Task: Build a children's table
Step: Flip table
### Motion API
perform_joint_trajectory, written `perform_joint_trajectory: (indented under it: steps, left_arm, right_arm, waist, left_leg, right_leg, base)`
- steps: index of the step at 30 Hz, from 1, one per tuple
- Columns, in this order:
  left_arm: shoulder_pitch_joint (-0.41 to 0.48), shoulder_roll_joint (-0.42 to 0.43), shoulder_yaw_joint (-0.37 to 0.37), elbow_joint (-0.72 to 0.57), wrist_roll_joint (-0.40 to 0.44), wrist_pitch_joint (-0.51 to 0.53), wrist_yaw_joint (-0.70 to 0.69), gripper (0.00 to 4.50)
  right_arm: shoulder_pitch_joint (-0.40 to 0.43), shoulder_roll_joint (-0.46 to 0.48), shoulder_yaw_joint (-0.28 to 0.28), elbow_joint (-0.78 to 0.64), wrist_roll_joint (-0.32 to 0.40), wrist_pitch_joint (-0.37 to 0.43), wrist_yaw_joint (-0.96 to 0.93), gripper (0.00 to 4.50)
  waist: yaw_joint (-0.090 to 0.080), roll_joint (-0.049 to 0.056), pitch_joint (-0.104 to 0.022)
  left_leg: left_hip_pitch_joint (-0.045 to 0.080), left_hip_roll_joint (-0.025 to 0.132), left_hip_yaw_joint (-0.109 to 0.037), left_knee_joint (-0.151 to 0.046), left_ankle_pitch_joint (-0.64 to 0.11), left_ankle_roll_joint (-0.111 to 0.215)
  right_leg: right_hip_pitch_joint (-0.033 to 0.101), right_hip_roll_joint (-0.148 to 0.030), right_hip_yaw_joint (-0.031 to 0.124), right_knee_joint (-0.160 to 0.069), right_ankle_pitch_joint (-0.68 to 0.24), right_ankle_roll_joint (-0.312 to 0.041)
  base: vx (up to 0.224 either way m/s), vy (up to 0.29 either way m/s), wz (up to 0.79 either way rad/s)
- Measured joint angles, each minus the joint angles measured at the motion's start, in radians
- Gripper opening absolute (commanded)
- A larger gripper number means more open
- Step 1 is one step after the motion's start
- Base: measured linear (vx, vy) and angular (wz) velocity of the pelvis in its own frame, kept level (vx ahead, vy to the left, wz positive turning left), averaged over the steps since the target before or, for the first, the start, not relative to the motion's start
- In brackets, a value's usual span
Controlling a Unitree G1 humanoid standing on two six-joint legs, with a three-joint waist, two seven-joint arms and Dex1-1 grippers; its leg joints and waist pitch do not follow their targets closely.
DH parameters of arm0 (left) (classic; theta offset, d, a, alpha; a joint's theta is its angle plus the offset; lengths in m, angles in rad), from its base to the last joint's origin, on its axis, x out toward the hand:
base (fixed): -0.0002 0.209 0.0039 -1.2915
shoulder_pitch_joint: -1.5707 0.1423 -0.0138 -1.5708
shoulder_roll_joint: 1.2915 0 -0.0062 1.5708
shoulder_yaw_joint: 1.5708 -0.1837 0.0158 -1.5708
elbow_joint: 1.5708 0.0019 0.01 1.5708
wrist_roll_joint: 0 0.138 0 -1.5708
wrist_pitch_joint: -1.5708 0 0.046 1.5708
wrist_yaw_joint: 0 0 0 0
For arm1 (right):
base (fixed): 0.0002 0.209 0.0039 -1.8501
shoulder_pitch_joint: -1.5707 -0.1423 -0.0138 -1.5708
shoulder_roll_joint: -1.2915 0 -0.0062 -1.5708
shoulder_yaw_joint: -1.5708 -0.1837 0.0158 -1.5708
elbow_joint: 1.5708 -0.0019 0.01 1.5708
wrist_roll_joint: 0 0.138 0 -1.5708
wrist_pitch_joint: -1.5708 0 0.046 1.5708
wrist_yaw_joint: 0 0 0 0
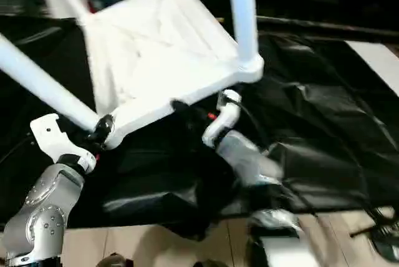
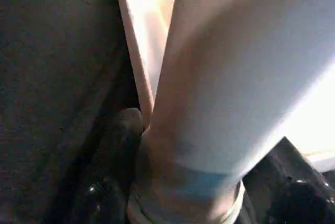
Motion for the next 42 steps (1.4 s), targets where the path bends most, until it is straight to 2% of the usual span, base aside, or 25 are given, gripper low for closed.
perform_joint_trajectory:
  steps: [3,7,10,14,21,28,29,32,34,42]
  left_arm:
    - [0.000,0.000,0.016,-0.004,-0.001,0.001,-0.005,2.56]
    - [0.001,-0.003,0.015,-0.004,-0.001,0.007,-0.005,2.56]
    - [0.001,-0.003,0.011,-0.004,-0.001,0.011,-0.006,2.56]
    - [0.001,-0.003,0.004,-0.006,-0.001,0.014,-0.013,2.56]
    - [0.027,0.001,-0.001,-0.036,-0.001,0.035,-0.017,2.56]
    - [0.062,0.005,-0.010,-0.069,-0.001,0.056,-0.018,2.56]
    - [0.065,0.005,-0.011,-0.071,-0.001,0.059,-0.018,2.56]
    - [0.065,0.006,-0.012,-0.072,-0.002,0.065,-0.019,2.56]
    - [0.065,0.010,-0.012,-0.072,-0.002,0.068,-0.020,2.56]
    - [0.065,0.024,-0.012,-0.072,-0.001,0.075,-0.021,2.56]
  right_arm:
    - [0.026,-0.015,-0.033,-0.033,0.036,0.036,0.041,4.50]
    - [0.015,0.022,-0.044,-0.037,0.057,0.046,0.040,4.50]
    - [-0.058,0.056,-0.056,0.043,0.060,0.031,0.025,4.50]
    - [-0.135,0.091,-0.083,0.143,0.061,-0.003,0.003,4.50]
    - [-0.272,0.144,-0.197,0.352,0.090,-0.110,-0.109,4.50]
    - [-0.344,0.156,-0.302,0.485,0.145,-0.172,-0.146,4.50]
    - [-0.349,0.155,-0.309,0.491,0.150,-0.175,-0.146,4.21]
    - [-0.366,0.154,-0.324,0.515,0.152,-0.179,-0.143,4.08]
    - [-0.373,0.149,-0.326,0.534,0.151,-0.178,-0.137,3.79]
    - [-0.375,0.138,-0.328,0.566,0.135,-0.142,-0.093,3.16]
  waist:
    - [-0.002,0.001,0.000]
    - [-0.011,0.002,0.001]
    - [-0.013,0.003,0.002]
    - [-0.007,0.004,0.002]
    - [-0.012,0.003,0.002]
    - [-0.020,0.004,0.002]
    - [-0.020,0.004,0.002]
    - [-0.020,0.005,0.003]
    - [-0.019,0.005,0.003]
    - [-0.019,0.010,0.006]
  left_leg:
    - [0.001,0.000,0.001,0.000,0.001,-0.001]
    - [0.002,0.002,0.000,0.000,0.002,-0.003]
    - [0.001,0.002,0.000,0.000,0.003,-0.003]
    - [0.000,0.002,0.000,0.000,0.003,-0.003]
    - [-0.001,0.002,0.001,0.000,0.003,-0.003]
    - [0.000,0.002,0.001,0.000,0.003,-0.003]
    - [0.000,0.002,0.001,0.000,0.003,-0.003]
    - [0.000,0.002,0.001,0.000,0.003,-0.003]
    - [0.000,0.002,0.001,0.000,0.003,-0.003]
    - [0.000,0.002,0.001,0.001,0.003,-0.003]
  right_leg:
    - [0.000,0.000,0.001,0.001,0.002,0.000]
    - [-0.001,0.001,0.000,0.002,0.003,0.000]
    - [-0.001,0.001,0.000,0.002,0.004,-0.001]
    - [-0.001,0.001,-0.001,0.001,0.004,-0.001]
    - [-0.002,0.000,-0.001,0.001,0.004,-0.001]
    - [-0.002,0.000,-0.001,0.002,0.004,-0.001]
    - [-0.002,0.000,-0.001,0.002,0.004,-0.001]
    - [-0.002,0.000,-0.001,0.002,0.004,-0.001]
    - [-0.002,0.001,-0.001,0.003,0.004,-0.001]
    - [-0.002,0.000,-0.001,0.003,0.004,-0.001]
  base:
    - [0.000,0.000,0.00]
    - [0.000,0.000,0.00]
    - [0.000,0.000,0.00]
    - [0.000,0.000,0.00]
    - [0.000,0.000,0.00]
    - [0.000,0.000,0.00]
    - [0.000,0.000,0.00]
    - [0.000,0.000,0.00]
    - [0.000,0.000,0.00]
    - [0.000,0.000,0.00]
